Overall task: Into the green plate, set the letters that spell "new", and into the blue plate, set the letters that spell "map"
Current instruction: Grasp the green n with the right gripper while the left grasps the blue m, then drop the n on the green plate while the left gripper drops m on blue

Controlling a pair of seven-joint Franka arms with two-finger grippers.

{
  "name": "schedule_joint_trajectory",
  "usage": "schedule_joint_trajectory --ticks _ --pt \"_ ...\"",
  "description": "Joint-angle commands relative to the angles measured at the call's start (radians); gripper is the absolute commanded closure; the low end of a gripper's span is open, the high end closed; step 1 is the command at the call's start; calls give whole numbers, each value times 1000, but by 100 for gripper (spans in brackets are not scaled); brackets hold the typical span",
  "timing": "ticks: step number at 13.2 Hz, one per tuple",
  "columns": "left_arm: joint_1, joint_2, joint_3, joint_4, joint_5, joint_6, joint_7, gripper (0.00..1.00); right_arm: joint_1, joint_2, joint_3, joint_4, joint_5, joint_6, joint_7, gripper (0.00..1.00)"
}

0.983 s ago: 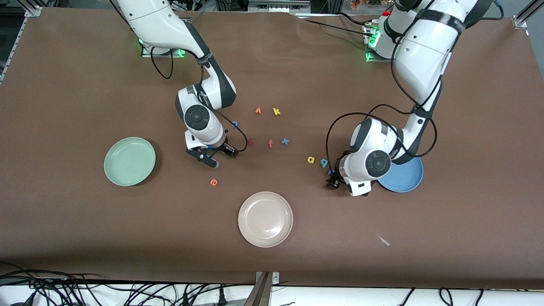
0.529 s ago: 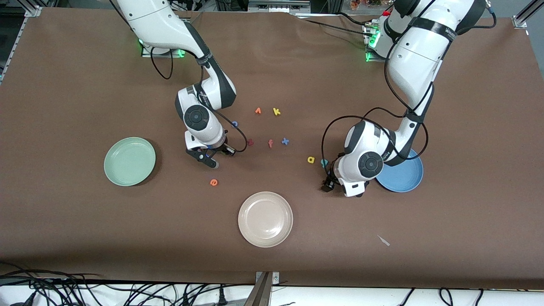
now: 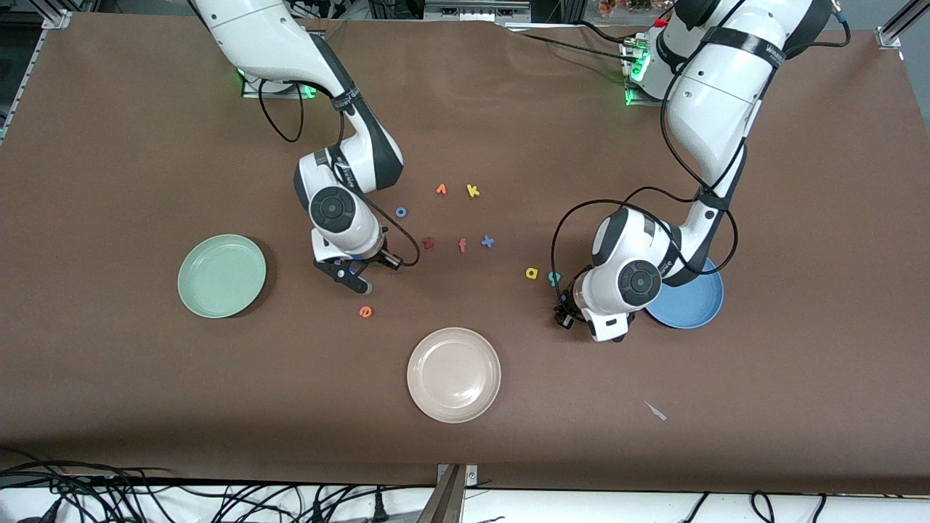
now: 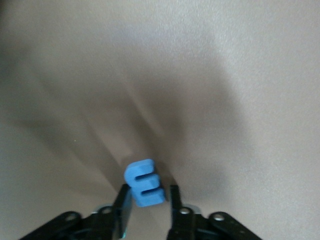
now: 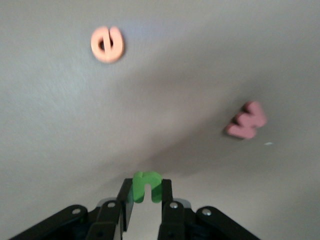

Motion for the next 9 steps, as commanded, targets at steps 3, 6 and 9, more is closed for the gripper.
schedule_joint_trajectory --ticks 3,6,9 --pt "14 -4 5 -19 27 -17 0 92 -11 -111 -147 5 5 -210 -314 100" --pt "19 -36 20 -10 29 -62 8 99 -11 -153 -259 -28 2 -261 -517 100" --pt "48 -117 46 -9 89 -194 81 99 -11 -173 -351 -87 -1 -247 -692 100"
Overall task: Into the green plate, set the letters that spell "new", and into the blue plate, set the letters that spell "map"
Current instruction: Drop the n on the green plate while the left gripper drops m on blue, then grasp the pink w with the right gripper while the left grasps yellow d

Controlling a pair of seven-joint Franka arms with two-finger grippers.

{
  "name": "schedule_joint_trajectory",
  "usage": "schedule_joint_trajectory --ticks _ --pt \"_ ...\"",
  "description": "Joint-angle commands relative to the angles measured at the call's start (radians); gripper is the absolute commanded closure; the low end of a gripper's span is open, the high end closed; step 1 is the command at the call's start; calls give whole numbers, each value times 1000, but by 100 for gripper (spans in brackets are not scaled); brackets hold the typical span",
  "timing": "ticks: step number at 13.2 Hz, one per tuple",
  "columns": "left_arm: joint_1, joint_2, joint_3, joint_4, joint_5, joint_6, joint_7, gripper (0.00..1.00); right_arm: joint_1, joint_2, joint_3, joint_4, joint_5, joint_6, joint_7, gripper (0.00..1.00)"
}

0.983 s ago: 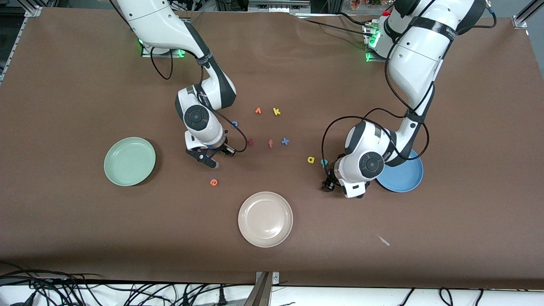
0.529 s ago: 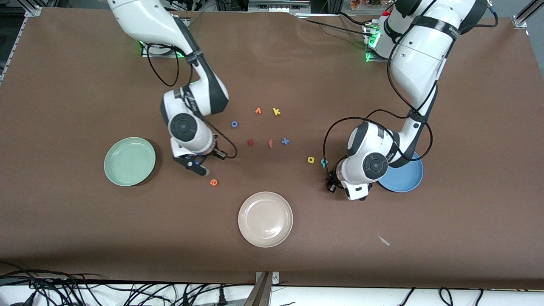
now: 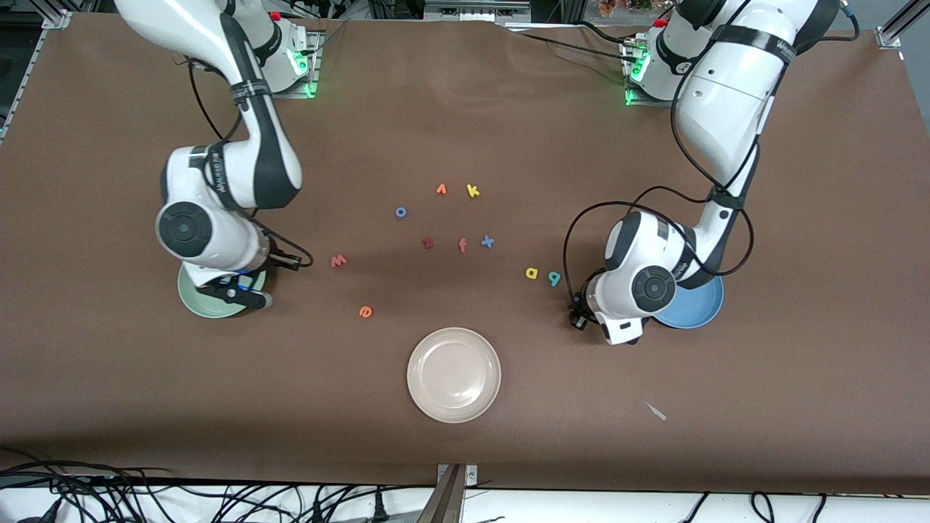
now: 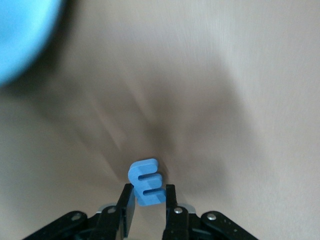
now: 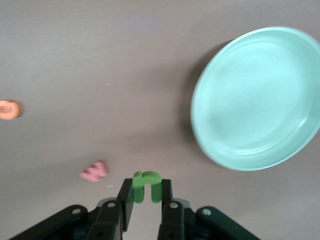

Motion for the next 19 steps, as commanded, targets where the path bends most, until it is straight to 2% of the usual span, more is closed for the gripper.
schedule_joint_trajectory --ticks 1,4,7,8,9,10,11,12,13,17,19 --pt "51 -93 11 -16 49 -134 114 98 6 -39 -66 -80 -1 30 -144 100" --pt "167 -132 17 -27 63 -240 327 98 6 -33 -111 -176 2 185 -290 100" --pt "242 -120 15 -43 63 -248 419 97 -20 -15 -117 -242 7 303 -365 100" --pt "252 -110 15 -56 63 -247 428 96 -31 -6 -116 -241 7 305 -376 95" --pt "258 -95 15 -62 63 -247 440 96 -39 2 -116 -239 11 307 -376 50" --pt "258 -90 15 -77 63 -241 440 93 -42 11 -116 -233 17 305 -366 11" --pt "258 -87 14 -80 61 -240 440 76 -43 11 -116 -227 17 299 -359 0" --pt "259 -74 15 -82 61 -240 440 33 -42 10 -116 -217 17 294 -356 0" --pt "259 -69 15 -80 61 -240 440 0 -39 8 -111 -204 19 279 -324 0" --pt "243 -107 5 -77 49 -257 408 0 28 2 -64 -181 19 253 51 0" --pt "200 -118 -44 -67 46 -265 283 0 61 3 -35 -178 26 262 252 0"
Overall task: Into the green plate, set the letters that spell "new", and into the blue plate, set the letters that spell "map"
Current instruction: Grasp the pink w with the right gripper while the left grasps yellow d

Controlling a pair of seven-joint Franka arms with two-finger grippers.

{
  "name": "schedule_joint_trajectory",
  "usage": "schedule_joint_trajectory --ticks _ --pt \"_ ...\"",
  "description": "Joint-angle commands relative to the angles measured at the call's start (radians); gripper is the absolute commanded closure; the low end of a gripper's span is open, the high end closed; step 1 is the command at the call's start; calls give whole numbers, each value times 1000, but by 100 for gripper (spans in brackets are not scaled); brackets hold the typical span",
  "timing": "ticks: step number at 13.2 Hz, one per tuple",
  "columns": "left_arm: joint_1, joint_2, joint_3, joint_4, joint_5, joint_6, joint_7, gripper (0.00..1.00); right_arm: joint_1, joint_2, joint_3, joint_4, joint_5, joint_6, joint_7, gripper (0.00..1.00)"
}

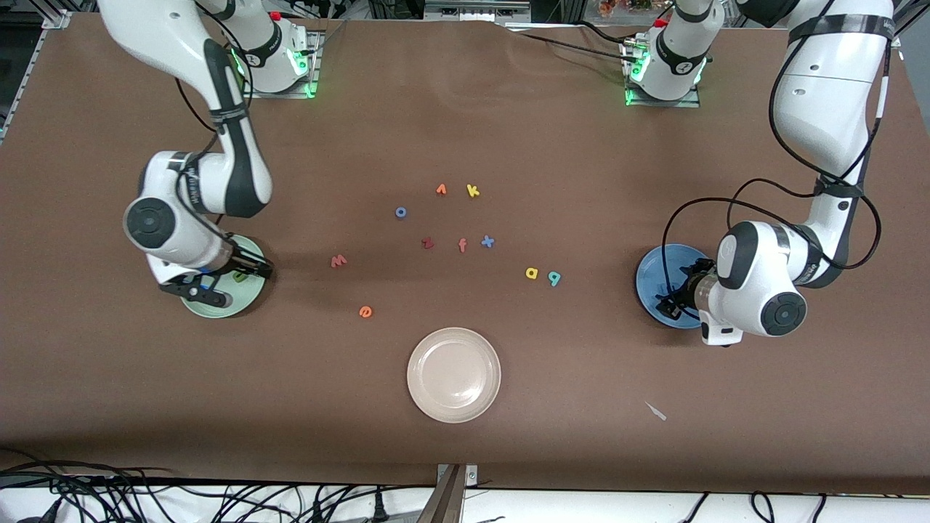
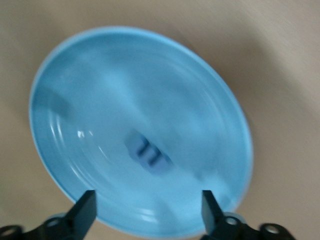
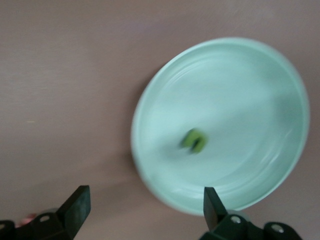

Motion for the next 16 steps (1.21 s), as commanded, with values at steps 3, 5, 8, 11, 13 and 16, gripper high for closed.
schedule_joint_trajectory --ticks 3,5,8,11,13,16 --pt "-144 -31 -48 6 -2 44 -290 0 44 2 65 27 119 4 373 0" --pt "-220 -10 -48 1 -26 130 -385 0 55 12 83 24 130 46 491 0" --pt "-273 9 -48 1 -22 195 -444 3 67 39 137 13 133 124 675 0" --pt "-290 4 -77 3 -22 195 -188 1 109 65 162 3 133 194 807 0" --pt "-323 9 -77 0 -30 206 -192 1 110 67 162 -14 133 201 816 0" --pt "-354 47 -77 -7 -25 287 -410 4 110 70 163 -63 133 265 818 0"
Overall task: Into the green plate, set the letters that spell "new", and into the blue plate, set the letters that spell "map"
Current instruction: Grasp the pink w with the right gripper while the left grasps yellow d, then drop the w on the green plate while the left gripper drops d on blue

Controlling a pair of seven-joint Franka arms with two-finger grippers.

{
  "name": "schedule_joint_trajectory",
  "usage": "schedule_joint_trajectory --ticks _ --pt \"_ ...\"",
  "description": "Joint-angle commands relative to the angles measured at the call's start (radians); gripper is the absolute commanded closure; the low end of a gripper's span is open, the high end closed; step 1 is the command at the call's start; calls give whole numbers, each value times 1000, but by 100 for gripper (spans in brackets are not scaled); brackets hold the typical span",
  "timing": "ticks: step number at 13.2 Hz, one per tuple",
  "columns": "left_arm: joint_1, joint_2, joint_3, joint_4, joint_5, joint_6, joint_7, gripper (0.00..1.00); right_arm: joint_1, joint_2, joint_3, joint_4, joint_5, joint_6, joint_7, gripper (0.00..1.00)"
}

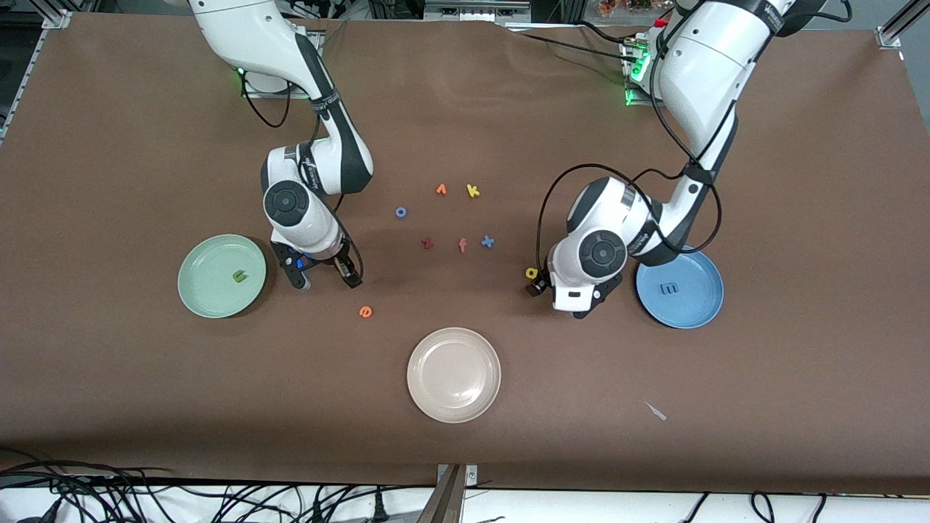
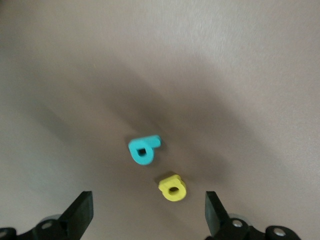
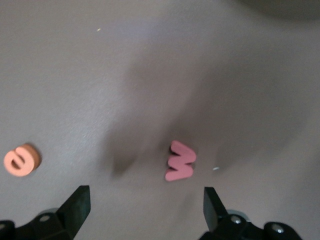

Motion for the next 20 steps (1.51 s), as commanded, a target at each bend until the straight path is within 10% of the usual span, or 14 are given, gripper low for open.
schedule_joint_trajectory --ticks 1,6,9,14,17,20 --pt "-29 27 9 -3 -17 73 -146 7 6 -12 -4 -64 16 74 7 0" --pt "-23 50 7 -6 -24 84 -240 44 4 -10 -4 -95 16 126 5 4" --pt "-28 62 7 -5 -60 119 -253 47 4 -8 -4 -116 16 152 1 15" --pt "-31 72 7 -8 -60 136 -254 48 4 -5 2 -115 16 152 -10 51" --pt "-32 72 7 -8 -60 136 -254 83 4 -4 2 -113 15 151 -19 74" --pt "-31 70 7 -8 -57 138 -253 96 4 -4 12 -113 15 151 -32 96"
